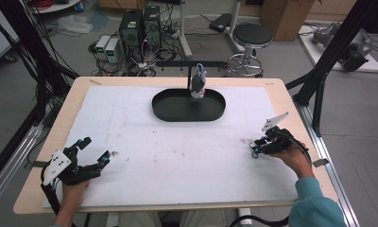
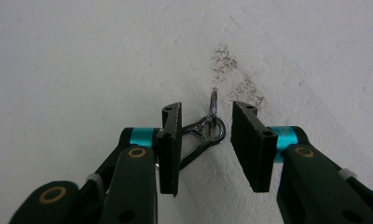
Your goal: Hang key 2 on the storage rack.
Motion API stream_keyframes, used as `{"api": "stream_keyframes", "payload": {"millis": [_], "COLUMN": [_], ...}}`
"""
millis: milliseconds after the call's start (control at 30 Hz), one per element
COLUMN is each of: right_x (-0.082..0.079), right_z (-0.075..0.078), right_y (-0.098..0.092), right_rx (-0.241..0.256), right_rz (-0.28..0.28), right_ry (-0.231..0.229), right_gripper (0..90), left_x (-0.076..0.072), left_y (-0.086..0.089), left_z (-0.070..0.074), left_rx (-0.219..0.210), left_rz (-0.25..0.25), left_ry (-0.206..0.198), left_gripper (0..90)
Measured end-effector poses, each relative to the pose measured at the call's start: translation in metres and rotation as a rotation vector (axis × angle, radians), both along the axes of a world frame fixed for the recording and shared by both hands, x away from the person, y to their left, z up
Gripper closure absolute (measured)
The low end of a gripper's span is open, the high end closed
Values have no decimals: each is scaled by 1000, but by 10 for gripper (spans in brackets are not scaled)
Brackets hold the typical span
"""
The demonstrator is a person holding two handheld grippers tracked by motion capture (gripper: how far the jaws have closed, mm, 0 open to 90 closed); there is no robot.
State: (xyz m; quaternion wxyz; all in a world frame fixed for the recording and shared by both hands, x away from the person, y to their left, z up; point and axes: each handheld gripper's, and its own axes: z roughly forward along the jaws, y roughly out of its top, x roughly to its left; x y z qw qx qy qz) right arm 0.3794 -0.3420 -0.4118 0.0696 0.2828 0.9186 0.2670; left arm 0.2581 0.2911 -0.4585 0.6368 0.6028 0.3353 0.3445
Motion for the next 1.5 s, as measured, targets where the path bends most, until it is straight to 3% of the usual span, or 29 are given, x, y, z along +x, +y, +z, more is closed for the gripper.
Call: {"api": "stream_keyframes", "payload": {"millis": [900,1133,1500], "right_x": [1,2,3], "right_z": [0,0,-1], "right_y": [3,2,3], "right_rx": [-4,-2,-2], "right_rz": [-3,-16,-17], "right_ry": [-2,5,10], "right_gripper": [789,863,885], "left_x": [0,0,0], "left_y": [0,0,0], "left_z": [0,0,0], "left_rx": [0,-1,0], "left_rz": [0,0,0], "left_ry": [0,0,-1], "left_gripper": [124,124,124]}}
